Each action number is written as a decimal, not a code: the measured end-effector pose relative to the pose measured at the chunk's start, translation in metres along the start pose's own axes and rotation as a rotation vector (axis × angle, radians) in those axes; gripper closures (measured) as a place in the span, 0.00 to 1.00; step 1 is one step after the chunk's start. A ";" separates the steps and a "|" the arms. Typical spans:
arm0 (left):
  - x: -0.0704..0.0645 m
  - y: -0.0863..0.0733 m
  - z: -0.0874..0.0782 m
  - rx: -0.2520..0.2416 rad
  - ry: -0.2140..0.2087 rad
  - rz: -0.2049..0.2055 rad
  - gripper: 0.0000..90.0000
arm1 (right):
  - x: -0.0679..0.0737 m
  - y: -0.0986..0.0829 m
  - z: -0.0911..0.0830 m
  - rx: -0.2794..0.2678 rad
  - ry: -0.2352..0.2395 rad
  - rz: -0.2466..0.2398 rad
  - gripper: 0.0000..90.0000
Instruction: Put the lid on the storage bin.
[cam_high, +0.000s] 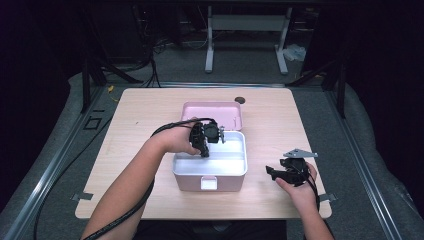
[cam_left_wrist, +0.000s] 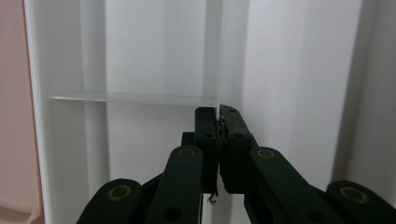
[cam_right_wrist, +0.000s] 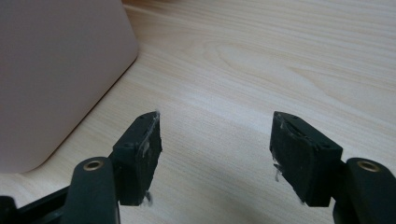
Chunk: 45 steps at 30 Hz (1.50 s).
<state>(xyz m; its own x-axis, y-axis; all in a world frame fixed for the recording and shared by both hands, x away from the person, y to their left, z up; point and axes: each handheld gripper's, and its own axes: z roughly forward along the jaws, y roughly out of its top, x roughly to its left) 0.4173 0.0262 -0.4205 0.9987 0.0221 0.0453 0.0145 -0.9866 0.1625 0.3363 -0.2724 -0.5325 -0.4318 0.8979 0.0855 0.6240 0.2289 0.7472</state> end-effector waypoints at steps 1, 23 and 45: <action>0.000 0.000 0.000 -0.001 0.001 -0.001 0.96 | 0.000 0.000 0.000 -0.002 0.001 0.000 0.37; -0.014 -0.029 -0.024 -0.153 0.094 -0.065 0.87 | -0.001 0.000 0.000 0.002 -0.001 0.001 0.37; -0.055 -0.129 -0.023 -0.586 0.211 -0.512 0.75 | 0.006 0.023 0.001 -0.016 -0.001 -0.019 0.36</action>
<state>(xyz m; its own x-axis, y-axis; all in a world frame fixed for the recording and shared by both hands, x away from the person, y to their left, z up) 0.3593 0.1559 -0.4215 0.8441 0.5362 0.0006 0.3817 -0.6016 0.7017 0.3486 -0.2616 -0.5154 -0.4429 0.8938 0.0703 0.6051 0.2401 0.7591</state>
